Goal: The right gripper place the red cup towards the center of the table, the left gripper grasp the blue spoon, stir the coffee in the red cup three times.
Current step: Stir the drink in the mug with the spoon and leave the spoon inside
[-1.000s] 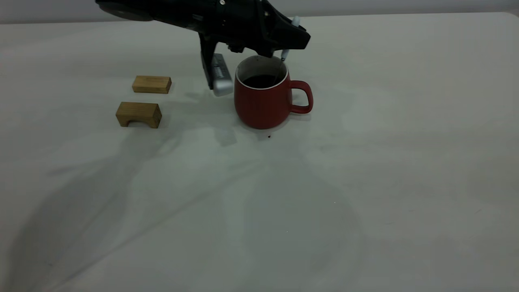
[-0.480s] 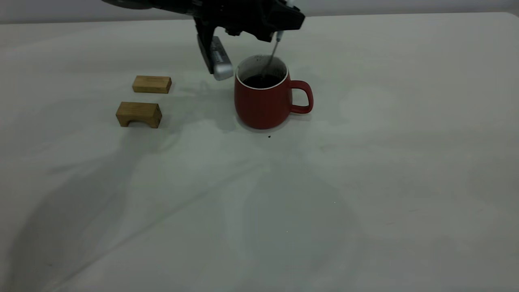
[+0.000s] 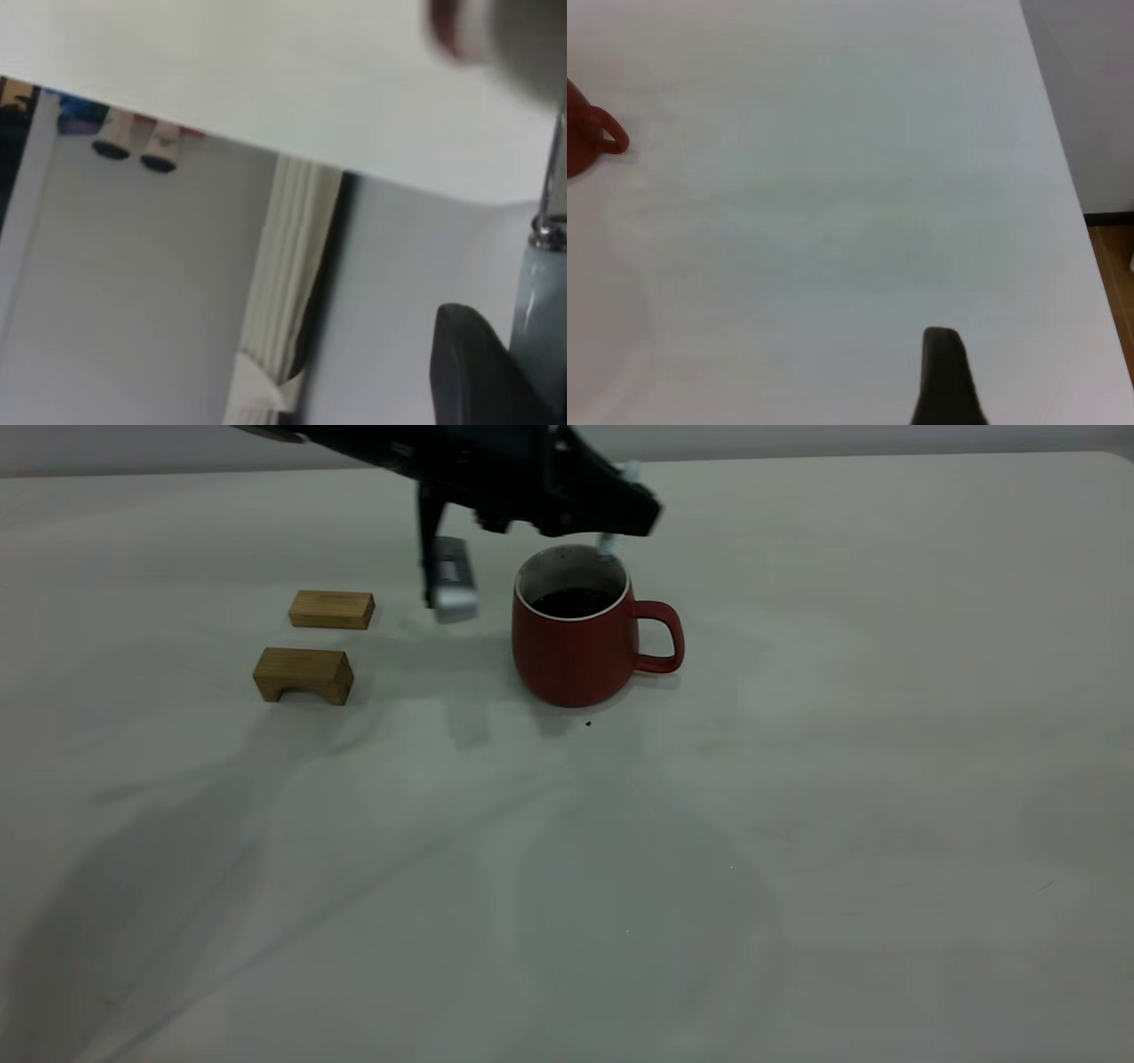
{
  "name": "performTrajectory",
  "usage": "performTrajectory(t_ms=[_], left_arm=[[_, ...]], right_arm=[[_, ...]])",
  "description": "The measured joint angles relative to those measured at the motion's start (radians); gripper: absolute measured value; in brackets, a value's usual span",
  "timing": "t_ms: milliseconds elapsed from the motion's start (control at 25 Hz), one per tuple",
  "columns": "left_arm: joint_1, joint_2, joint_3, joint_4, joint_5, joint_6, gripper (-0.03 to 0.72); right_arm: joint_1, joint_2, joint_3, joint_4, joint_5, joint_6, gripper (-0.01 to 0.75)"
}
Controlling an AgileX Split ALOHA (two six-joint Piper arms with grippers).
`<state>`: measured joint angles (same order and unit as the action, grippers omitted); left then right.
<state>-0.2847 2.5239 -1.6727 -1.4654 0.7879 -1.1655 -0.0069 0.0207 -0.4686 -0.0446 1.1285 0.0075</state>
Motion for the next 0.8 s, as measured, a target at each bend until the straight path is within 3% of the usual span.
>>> performTrajectory(t_ms=[200, 480, 800], left_arm=[[0.006, -0.002, 0.000, -0.055, -0.094, 0.108, 0.142], [-0.057, -0.003, 0.000, -0.149, -0.155, 0.237, 0.142], [-0.047, -0.003, 0.000, -0.103, 0.029, 0.205, 0.142]], right_arm=[[0.000, 0.000, 0.000, 0.000, 0.000, 0.001, 0.563], [0.000, 0.000, 0.000, 0.000, 0.000, 0.001, 0.563], [0.000, 0.000, 0.000, 0.000, 0.000, 0.000, 0.563]])
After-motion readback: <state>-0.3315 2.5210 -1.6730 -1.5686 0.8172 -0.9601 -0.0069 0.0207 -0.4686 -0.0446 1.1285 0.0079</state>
